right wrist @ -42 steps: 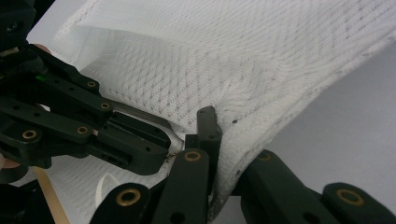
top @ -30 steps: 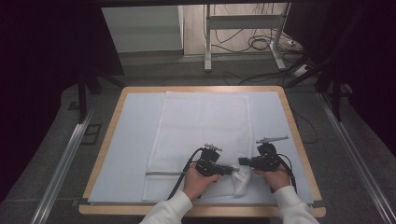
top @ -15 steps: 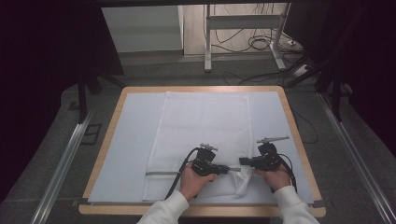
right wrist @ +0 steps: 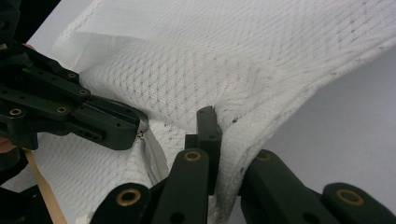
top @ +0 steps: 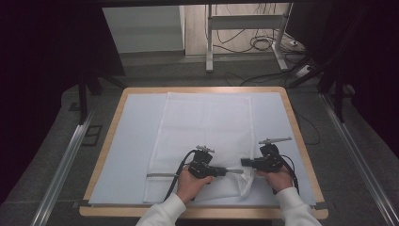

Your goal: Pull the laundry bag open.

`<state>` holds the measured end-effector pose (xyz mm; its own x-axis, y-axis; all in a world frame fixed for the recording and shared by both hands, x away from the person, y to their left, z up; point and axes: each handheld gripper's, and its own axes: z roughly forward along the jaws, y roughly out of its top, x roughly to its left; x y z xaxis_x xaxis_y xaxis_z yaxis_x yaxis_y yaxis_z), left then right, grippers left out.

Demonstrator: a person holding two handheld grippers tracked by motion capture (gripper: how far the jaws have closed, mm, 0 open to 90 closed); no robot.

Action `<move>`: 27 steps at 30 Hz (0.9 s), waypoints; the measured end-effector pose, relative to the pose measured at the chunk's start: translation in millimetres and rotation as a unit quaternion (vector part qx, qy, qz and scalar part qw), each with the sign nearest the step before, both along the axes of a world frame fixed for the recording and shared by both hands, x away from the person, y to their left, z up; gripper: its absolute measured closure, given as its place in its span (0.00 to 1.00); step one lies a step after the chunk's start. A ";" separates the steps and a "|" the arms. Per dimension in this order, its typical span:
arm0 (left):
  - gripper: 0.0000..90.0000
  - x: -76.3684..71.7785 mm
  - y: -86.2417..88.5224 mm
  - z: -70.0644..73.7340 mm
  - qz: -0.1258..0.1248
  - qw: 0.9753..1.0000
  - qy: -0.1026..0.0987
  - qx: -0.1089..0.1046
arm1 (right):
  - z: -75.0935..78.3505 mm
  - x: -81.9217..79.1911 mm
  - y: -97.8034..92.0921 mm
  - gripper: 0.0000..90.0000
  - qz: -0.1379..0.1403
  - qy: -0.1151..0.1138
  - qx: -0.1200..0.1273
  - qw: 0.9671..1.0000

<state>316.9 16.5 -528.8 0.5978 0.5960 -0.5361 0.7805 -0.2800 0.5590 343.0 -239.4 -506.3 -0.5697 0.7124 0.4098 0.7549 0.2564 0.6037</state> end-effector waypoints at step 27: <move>0.96 0.9 15.1 -2.7 0.008 1.000 0.003 0.004 | -1.6 -0.4 1.1 0.99 0.003 0.000 -0.009 1.000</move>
